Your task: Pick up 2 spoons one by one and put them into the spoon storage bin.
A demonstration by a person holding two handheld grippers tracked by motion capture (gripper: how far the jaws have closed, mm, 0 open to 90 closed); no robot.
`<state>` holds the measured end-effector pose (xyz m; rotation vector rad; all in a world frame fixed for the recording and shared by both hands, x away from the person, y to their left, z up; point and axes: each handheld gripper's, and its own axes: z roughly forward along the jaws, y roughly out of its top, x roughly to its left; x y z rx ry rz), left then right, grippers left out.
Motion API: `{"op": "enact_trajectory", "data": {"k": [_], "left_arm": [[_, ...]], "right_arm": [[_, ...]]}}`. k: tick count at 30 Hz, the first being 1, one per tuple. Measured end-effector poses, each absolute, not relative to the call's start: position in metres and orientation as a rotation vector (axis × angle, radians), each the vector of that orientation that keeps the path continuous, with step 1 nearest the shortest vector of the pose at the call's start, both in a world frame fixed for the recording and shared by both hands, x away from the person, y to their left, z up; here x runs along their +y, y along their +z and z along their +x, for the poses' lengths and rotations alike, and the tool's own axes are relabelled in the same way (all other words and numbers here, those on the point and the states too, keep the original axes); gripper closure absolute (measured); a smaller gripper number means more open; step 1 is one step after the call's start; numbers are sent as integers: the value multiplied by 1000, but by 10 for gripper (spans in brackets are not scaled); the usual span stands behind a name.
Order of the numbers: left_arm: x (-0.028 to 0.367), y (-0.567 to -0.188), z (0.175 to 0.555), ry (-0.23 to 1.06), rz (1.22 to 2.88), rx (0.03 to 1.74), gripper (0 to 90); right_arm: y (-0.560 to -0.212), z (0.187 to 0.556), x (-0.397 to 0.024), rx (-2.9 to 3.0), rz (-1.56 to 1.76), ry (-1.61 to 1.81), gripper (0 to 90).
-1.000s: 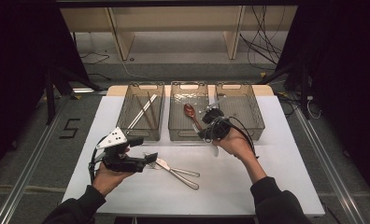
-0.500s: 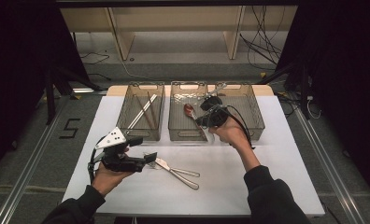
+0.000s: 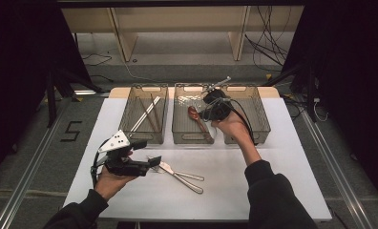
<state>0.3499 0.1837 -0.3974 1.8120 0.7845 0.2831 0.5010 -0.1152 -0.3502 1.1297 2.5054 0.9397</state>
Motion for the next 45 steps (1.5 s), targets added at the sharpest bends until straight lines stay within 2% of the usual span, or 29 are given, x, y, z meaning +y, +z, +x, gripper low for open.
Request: {"op": "enact_trajectory", "data": {"k": [16, 30, 45], "left_arm": [[184, -397, 350, 284, 1804, 785, 156], [185, -396, 349, 287, 1796, 775, 156], [185, -396, 349, 291, 1795, 770, 156]], "right_arm": [[-350, 526, -99, 2467, 1156, 882, 867], [-366, 547, -95, 2433, 1221, 844, 866], [-380, 551, -90, 2435, 1231, 797, 860]]}}
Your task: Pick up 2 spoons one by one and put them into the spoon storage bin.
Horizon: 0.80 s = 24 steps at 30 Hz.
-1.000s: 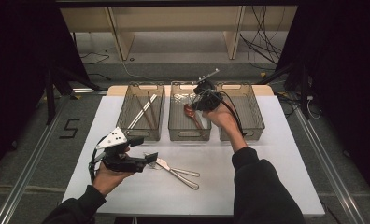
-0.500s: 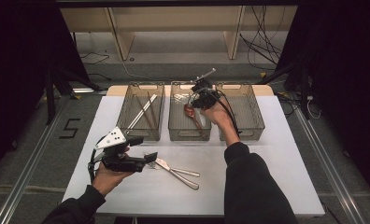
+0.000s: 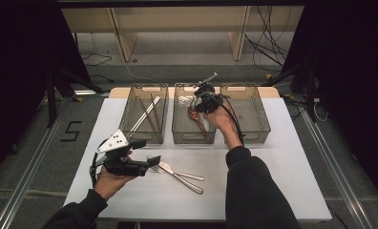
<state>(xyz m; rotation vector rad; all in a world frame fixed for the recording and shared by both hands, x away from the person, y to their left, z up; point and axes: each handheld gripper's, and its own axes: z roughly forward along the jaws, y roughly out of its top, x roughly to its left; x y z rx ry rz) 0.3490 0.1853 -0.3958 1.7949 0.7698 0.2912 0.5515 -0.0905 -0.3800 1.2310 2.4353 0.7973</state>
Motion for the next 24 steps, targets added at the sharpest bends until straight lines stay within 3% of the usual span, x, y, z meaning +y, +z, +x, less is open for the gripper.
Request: {"op": "enact_trajectory", "data": {"k": [10, 19, 24], "left_arm": [[186, -396, 349, 294, 1796, 771, 156], [187, -396, 349, 297, 1794, 779, 156], [186, -396, 350, 296, 1800, 780, 156]], "right_arm": [[-385, 548, -89, 2482, 1238, 780, 756], [-370, 506, -87, 2609, 1081, 876, 455], [-371, 470, -93, 2655, 1010, 925, 360]]}}
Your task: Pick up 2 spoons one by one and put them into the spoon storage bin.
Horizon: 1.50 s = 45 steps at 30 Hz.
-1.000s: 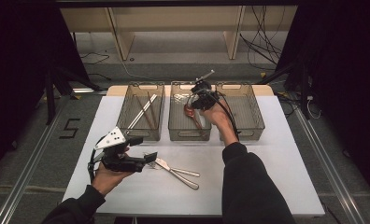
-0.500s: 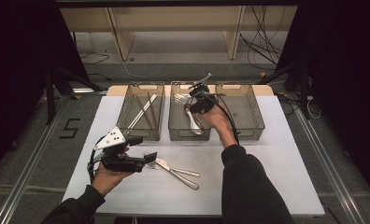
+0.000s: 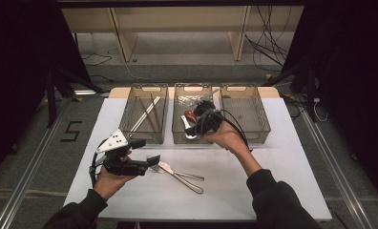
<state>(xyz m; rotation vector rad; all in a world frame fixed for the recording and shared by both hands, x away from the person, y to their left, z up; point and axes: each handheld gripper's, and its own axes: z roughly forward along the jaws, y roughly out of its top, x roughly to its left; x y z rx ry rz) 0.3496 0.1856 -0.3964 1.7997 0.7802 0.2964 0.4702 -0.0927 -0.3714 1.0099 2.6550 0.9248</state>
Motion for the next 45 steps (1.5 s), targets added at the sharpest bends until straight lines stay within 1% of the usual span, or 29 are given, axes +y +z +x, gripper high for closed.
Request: {"op": "enact_trajectory", "data": {"k": [8, 18, 24, 37, 45], "left_arm": [[185, -397, 350, 299, 1801, 783, 156], [187, -396, 350, 303, 1800, 777, 156], [187, -396, 350, 302, 1796, 780, 156], [185, -397, 352, 302, 1799, 787, 156], [185, -397, 352, 303, 1803, 783, 156]], "right_arm": [[-387, 430, -95, 2709, 950, 941, 345], [-393, 410, -88, 2722, 921, 956, 312], [-397, 405, -82, 2738, 915, 952, 284], [-409, 401, -75, 2792, 905, 920, 273], [-413, 400, -71, 2832, 902, 875, 244]]}}
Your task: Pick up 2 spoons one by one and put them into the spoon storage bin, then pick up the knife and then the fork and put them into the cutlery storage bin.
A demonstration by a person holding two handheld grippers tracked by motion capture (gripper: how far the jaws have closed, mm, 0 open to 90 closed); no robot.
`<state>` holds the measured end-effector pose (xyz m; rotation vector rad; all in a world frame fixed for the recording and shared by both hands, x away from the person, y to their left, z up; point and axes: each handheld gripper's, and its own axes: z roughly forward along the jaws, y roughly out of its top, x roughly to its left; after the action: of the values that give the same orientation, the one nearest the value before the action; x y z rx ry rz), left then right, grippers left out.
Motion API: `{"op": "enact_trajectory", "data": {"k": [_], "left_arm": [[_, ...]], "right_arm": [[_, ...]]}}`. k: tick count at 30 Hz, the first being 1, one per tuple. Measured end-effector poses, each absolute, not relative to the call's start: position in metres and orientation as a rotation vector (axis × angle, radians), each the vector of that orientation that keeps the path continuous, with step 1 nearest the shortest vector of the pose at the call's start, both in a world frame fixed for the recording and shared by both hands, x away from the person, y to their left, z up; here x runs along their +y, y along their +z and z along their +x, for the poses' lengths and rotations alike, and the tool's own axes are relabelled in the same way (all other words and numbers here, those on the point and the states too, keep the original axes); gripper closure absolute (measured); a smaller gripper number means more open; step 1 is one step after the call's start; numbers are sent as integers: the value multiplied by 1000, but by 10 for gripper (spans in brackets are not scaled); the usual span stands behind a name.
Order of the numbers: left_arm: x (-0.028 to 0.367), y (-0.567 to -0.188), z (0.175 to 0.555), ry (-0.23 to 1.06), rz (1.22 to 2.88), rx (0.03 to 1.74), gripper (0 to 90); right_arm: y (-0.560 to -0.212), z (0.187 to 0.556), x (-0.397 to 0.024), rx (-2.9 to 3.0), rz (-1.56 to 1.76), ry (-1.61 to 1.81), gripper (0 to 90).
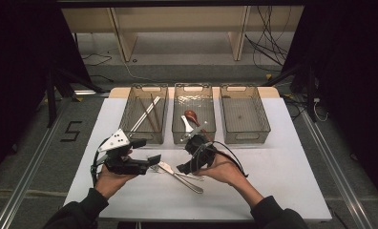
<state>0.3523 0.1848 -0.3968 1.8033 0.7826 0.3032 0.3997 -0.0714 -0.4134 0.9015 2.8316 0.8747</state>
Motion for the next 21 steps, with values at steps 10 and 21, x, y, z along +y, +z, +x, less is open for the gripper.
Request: {"op": "enact_trajectory", "data": {"k": [10, 21], "left_arm": [[186, -396, 352, 301, 1796, 785, 156], [185, -396, 352, 302, 1800, 784, 156]], "right_arm": [[-425, 391, -57, 2883, 846, 794, 243], [-433, 387, -52, 2936, 814, 721, 344]]}}
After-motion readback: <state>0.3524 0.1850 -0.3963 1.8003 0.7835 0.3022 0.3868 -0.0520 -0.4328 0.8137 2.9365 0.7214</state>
